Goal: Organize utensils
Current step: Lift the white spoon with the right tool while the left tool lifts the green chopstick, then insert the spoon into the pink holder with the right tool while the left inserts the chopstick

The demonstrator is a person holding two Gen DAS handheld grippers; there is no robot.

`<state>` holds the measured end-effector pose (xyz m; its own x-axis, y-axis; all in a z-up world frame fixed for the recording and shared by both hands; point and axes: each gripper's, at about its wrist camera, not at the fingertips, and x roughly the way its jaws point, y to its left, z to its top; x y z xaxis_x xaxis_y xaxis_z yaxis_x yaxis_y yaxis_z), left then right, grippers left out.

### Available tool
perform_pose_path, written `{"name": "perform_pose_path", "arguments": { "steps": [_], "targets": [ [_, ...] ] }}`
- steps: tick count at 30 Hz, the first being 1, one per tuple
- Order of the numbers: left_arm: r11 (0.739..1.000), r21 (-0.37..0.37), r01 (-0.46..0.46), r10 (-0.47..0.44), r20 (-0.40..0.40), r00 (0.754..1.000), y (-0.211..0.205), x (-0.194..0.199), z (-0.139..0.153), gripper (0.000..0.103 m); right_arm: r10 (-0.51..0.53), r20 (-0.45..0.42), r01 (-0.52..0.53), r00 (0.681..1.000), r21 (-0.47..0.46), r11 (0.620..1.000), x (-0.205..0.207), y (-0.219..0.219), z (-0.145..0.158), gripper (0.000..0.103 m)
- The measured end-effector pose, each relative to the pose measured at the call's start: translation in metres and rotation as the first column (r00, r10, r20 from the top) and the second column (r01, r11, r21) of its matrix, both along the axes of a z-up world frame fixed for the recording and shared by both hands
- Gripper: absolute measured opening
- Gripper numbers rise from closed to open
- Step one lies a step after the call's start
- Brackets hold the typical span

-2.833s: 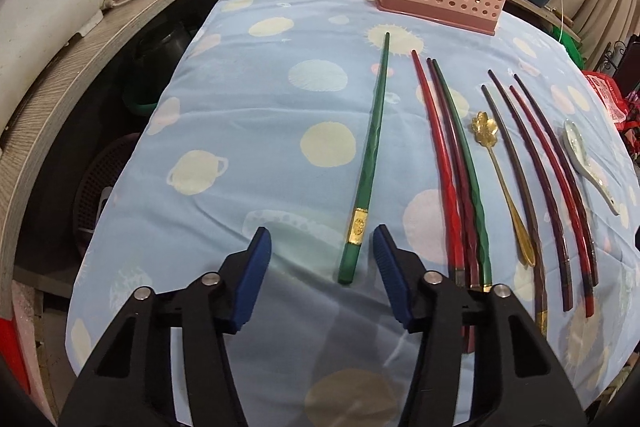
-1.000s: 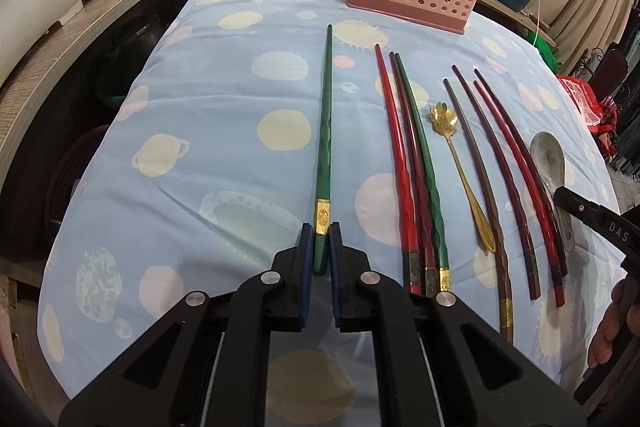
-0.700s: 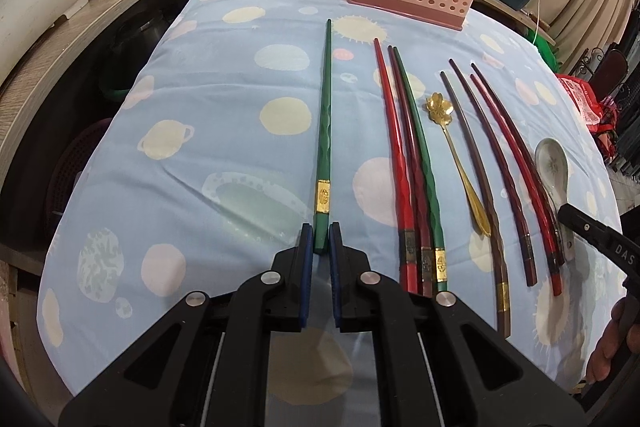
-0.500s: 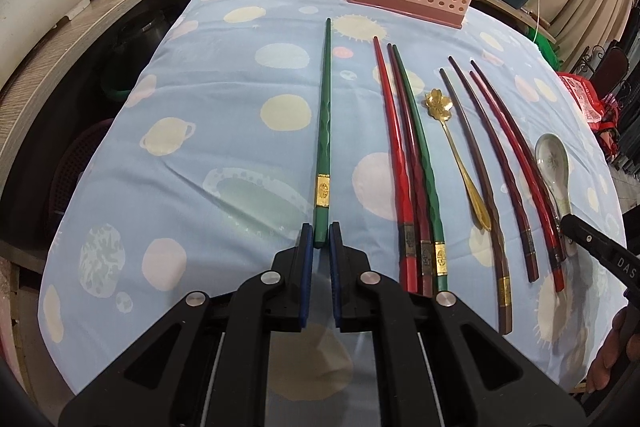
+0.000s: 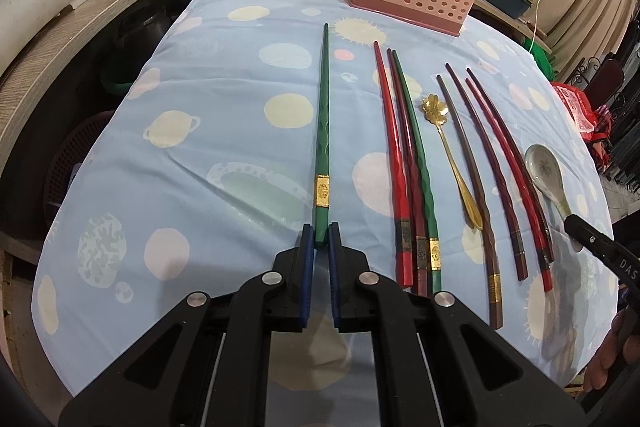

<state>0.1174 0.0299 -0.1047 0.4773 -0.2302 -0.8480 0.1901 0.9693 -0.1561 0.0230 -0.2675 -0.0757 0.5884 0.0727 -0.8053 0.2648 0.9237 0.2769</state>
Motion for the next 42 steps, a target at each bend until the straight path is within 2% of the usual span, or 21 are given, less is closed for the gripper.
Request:
{"name": "perform_pose_path", "arguments": {
  "steps": [13,23,31,42],
  "targets": [
    [1.000,-0.028,0.007,-0.004,0.075,0.997,0.006,-0.022,0.038,0.006,0.000,0.079,0.002,0.997,-0.020,1.000,-0.019,-0.001,0.039,0.007],
    [0.999,-0.046,0.014,-0.004,0.203,0.979,0.007,-0.025,0.103,0.006,0.003,0.165,0.005,0.986,-0.049,0.999,-0.022,-0.008,0.079,0.007],
    [0.999,-0.030,0.016,-0.005,0.327,0.945,0.001,-0.001,0.160,0.006,0.011,0.227,0.005,0.974,-0.073,0.997,0.000,-0.016,0.114,0.007],
    [0.999,-0.025,0.027,-0.012,0.488,0.873,-0.019,0.064,0.246,0.006,0.033,0.300,-0.002,0.953,-0.103,0.995,0.076,-0.034,0.159,0.007]
  ]
}}
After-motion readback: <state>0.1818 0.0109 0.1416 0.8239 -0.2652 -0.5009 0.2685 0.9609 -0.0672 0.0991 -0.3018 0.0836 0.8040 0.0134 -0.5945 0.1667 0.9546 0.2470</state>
